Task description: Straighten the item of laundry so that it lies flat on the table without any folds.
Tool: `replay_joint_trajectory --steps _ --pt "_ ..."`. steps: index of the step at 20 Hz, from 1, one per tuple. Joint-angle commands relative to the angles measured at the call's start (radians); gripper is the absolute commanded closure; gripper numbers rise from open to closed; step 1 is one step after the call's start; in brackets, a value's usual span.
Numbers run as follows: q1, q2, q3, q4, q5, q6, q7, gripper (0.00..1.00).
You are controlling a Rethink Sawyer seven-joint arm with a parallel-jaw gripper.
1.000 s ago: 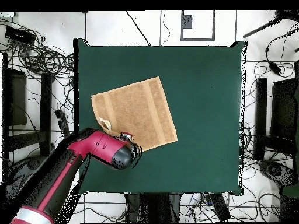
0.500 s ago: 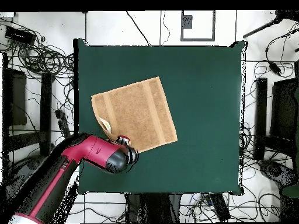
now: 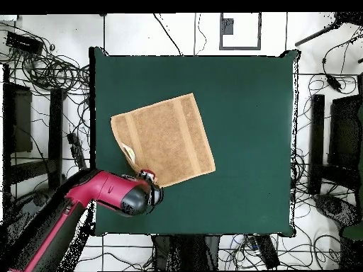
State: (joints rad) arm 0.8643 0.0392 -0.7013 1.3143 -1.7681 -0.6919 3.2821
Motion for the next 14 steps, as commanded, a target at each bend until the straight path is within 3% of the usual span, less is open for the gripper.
replay_joint_trajectory --steps 1,14 --pt "0.034 0.047 0.088 0.09 0.023 -0.057 0.339 1.0" --pt "0.059 0.015 0.069 0.116 0.084 0.005 0.357 1.0"
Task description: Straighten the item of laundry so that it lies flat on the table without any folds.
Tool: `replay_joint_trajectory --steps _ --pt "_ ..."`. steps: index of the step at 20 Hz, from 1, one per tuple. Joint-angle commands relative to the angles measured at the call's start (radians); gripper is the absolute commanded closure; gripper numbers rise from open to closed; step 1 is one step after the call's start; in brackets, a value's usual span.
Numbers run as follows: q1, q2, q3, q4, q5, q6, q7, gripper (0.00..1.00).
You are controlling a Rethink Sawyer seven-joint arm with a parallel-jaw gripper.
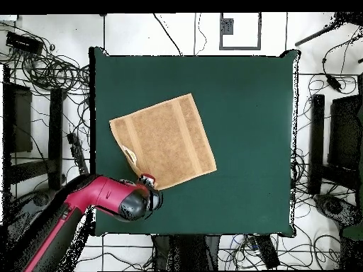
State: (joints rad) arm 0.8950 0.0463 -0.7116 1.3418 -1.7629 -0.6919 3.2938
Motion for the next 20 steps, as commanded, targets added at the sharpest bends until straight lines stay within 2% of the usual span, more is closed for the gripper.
replay_joint_trajectory --steps 1,8,13,17,20 --pt "0.034 0.003 0.074 0.097 0.09 0.021 0.347 1.0" --pt "0.117 -0.041 0.017 0.15 0.154 0.086 0.388 1.0" --pt "0.205 -0.025 -0.07 0.17 0.154 0.085 0.492 1.0" --pt "0.222 0.002 -0.086 0.171 0.159 0.072 0.519 1.0" --pt "0.195 0.038 -0.069 0.147 0.156 0.071 0.513 1.0"
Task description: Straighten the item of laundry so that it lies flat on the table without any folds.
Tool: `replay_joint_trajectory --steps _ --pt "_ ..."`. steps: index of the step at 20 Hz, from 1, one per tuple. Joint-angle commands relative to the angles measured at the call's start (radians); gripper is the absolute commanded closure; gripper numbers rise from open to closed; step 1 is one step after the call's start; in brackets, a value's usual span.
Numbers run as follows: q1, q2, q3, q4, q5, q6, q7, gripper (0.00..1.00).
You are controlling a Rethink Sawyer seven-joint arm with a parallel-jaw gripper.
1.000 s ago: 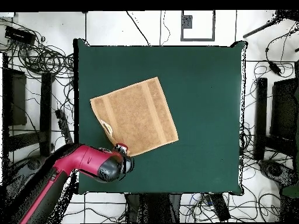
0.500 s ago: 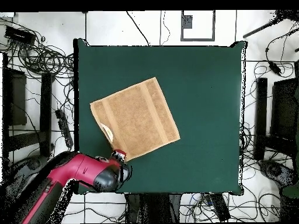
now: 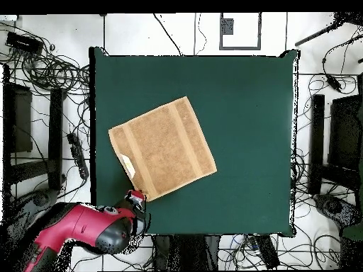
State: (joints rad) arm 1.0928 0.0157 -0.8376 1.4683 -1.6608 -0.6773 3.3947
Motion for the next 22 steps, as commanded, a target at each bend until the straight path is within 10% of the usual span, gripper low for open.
replay_joint_trajectory --steps 1,5,6,22 --pt "-0.002 0.079 0.06 0.018 0.05 0.054 0.418 1.0" --pt "-0.001 0.108 0.053 0.0 0.017 0.012 0.458 1.0" --pt "-0.002 0.11 0.053 0.002 0.021 0.01 0.454 0.0" --pt "0.003 0.145 0.024 -0.031 -0.009 -0.032 0.458 0.0"
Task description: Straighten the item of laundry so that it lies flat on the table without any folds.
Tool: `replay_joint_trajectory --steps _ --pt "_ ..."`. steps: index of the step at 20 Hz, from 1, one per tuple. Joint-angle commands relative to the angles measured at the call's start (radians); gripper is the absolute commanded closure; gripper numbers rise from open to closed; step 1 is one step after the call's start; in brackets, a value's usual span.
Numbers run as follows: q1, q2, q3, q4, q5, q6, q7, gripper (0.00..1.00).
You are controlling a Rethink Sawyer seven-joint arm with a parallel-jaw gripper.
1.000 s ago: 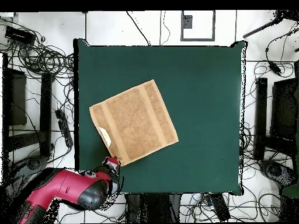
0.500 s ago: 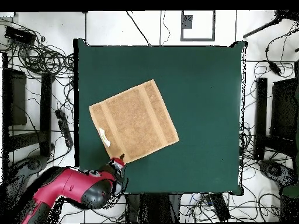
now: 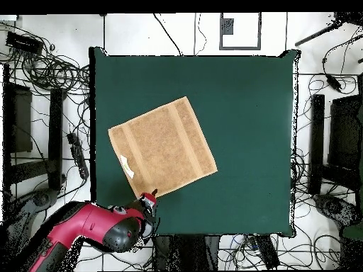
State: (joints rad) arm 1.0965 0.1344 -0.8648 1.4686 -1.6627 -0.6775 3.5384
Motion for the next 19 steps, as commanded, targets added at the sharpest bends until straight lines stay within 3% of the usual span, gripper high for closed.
replay_joint_trajectory --steps 1,8,19 --pt "-0.007 0.02 0.041 -0.038 -0.007 -0.031 0.305 0.0" --pt "-0.074 -0.126 -0.002 0.0 0.098 0.063 0.152 0.0" --pt "-0.103 -0.124 -0.032 -0.006 0.091 0.054 0.199 0.0"
